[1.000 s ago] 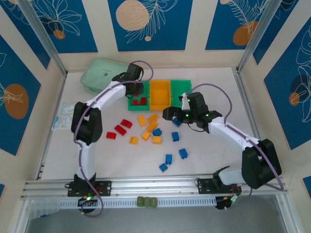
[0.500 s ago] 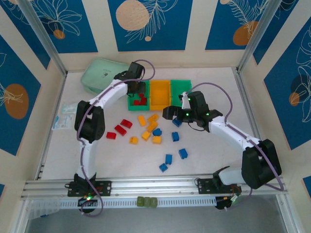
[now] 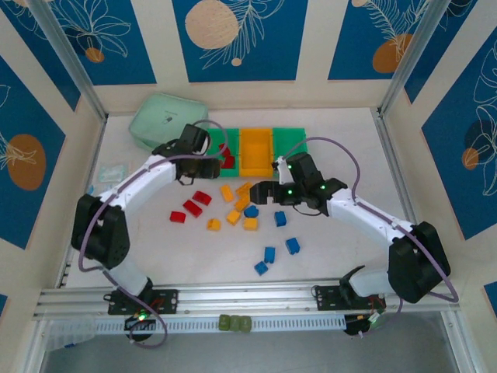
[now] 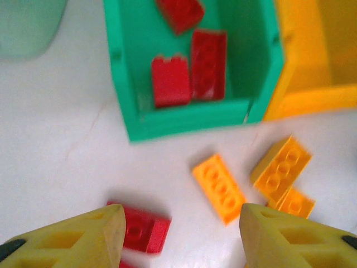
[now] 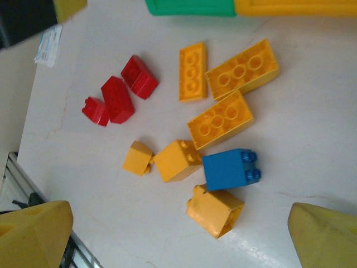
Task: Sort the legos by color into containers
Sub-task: Place the lego in the container, then pick up the lego from the center of the table.
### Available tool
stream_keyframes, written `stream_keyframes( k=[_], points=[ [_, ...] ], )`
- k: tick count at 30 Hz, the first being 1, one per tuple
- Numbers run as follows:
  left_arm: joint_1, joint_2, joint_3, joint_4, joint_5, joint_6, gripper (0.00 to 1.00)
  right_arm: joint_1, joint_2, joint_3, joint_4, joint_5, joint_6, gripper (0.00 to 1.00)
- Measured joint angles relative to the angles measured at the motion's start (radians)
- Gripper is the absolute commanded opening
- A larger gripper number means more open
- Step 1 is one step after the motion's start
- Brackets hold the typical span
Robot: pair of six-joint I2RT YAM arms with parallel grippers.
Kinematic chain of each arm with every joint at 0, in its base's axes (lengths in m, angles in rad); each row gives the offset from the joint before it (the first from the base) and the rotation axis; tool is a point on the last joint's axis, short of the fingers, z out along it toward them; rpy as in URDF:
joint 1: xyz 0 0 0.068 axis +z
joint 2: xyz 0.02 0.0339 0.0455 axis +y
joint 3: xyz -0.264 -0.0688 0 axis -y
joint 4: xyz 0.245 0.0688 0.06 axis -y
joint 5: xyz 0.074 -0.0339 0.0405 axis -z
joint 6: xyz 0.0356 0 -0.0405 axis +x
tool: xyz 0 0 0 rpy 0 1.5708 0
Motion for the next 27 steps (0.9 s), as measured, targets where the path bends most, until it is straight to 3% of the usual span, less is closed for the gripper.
stream_keyframes(
  k=[12, 27],
  points=[
    [-0.029, -0.133, -0.319, -0.003, -0.039, -0.168, 0.69, 0.099, -0.002, -0.079, 0.057, 0.025, 0.071, 0.99],
    [-0.037, -0.027, -0.344, 0.084, -0.116, -0.278, 0.72, 0.108, -0.002, -0.090, 0.069, 0.071, 0.081, 0.99]
  ],
)
